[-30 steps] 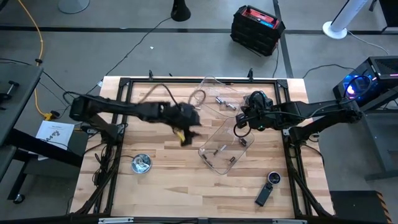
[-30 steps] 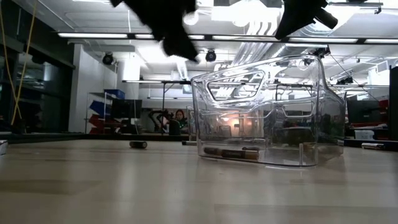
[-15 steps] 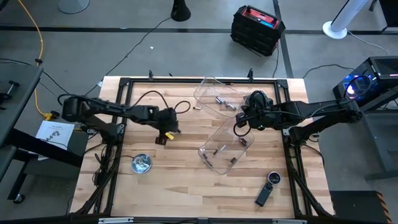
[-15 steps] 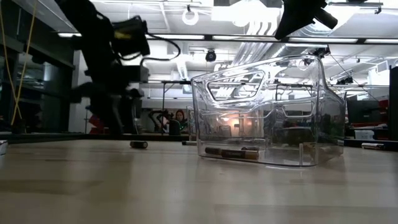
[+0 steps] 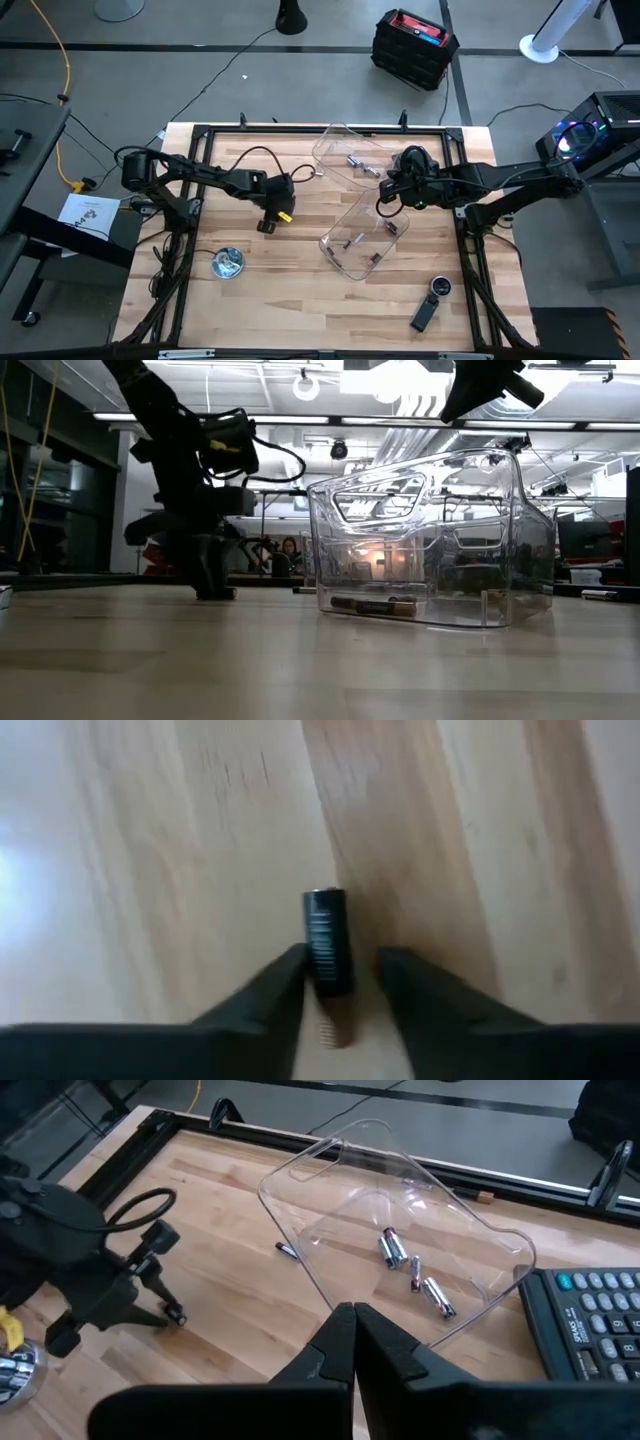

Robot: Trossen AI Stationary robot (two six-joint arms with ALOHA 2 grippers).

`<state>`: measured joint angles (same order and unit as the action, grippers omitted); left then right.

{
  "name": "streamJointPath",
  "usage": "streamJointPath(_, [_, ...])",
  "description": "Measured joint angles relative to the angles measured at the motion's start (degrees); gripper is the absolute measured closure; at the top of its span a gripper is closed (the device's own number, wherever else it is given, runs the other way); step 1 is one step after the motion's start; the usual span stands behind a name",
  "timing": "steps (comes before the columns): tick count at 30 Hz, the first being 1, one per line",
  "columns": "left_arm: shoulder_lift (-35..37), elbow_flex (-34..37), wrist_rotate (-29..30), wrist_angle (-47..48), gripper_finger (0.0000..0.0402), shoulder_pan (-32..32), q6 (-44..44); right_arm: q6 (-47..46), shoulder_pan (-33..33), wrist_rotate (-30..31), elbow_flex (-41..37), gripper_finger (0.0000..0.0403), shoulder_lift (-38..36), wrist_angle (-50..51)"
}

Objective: Sort batteries
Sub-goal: Put the black battery into the bottom transparent bin, then put the silver battery into the top transparent bin

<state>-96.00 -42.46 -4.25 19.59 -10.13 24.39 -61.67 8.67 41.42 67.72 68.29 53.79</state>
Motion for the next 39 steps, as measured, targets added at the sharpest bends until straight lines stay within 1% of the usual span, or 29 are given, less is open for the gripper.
streamJointPath(2, [1.31, 0.45, -1.53, -0.91, 0.0349, 0.01, -4.17, 0.01, -0.01, -0.52, 0.0, 0.0402, 0.0, -0.03])
streamJointPath(3, [2.77, 0.54, -1.86, -1.84, 0.0369, -0.06, -5.93, 0.0, -0.02, -0.89, 0.0, 0.0402, 0.0, -0.03])
streamJointPath(5, [6.06, 1.01, -3.11, -2.67, 0.0371, -0.32, -9.39, 0.02, -0.02, -0.93, 0.0, 0.0402, 0.0, -0.03])
streamJointPath(7, [10.72, 0.34, -3.44, -5.25, 0.0362, -0.32, -12.35, 0.02, -0.02, -0.93, 0.0, 0.0402, 0.0, -0.04])
streamJointPath(10, [17.02, -1.51, -4.32, -12.71, 0.0359, -0.5, -15.47, 0.07, -0.02, -0.93, 0.0, 0.0402, 0.0, -0.03])
streamJointPath(12, [19.21, -2.25, -4.47, -17.79, 0.0362, 0.37, -17.37, 0.1, -0.02, -0.91, 0.0, 0.0402, 0.0, -0.02])
streamJointPath(15, [19.54, -5.28, -4.28, -24.79, 0.0367, 2.2, -19.05, 0.25, -0.07, 0.02, 0.0, 0.0402, 0.0, -0.02])
streamJointPath(17, [17.23, -7.72, -3.46, -26.39, 0.0367, 3.7, -20.02, 0.22, -0.07, 0.33, 0.0, 0.0402, 0.0, -0.03])
streamJointPath(19, [13.45, -9.95, -2.92, -27.06, 0.0365, 5.55, -21.07, 0.22, -0.07, 0.5, 0.0, 0.0402, 0.0, -0.01])
streamJointPath(23, [4.7, -16.05, -3.44, -29.02, 0.0343, 9.19, -23.25, 0.2, -0.07, 0.57, 0.0, 0.0402, 0.0, -0.02])
streamJointPath(26, [-1.91, -21.52, -3.16, -28.41, 0.0313, 11.35, -23.38, 0.12, -0.07, 0.53, 0.0, 0.0402, 0.0, -0.05])
streamJointPath(29, [-6.29, -27.02, -3.13, -26.31, 0.028, 12.9, -21.26, 0.07, -0.07, 0.34, 0.0, 0.0402, 0.0, -0.03])
streamJointPath(32, [-7.29, -31.97, -3.01, -19.52, 0.0249, 13.34, -18.02, 0.04, -0.07, 0.3, 0.0, 0.0402, 0.0, -0.03])
streamJointPath(33, [-7.36, -33.34, -2.02, -17.04, 0.024, 12.97, -16.81, 0.07, -0.05, 0.28, 0.0, 0.0402, 0.0, -0.01])
streamJointPath(36, [-5.5, -35.84, 4.34, -6.55, 0.0216, 10.54, -11.54, 0.09, -0.04, 0.1, 0.0, 0.0402, 0.0, 0.14])
streamJointPath(37, [-4.28, -36.03, 6.45, -4.77, 0.0209, 9.23, -10.4, 0.09, -0.04, 0.06, 0.0, 0.0402, 0.0, 0.29])
streamJointPath(39, [-1.89, -35.96, 7.81, -0.72, 0.02, 5.41, -9.86, 0.11, -0.04, 0.02, 0.0, 0.0402, 0.0, 0.46])
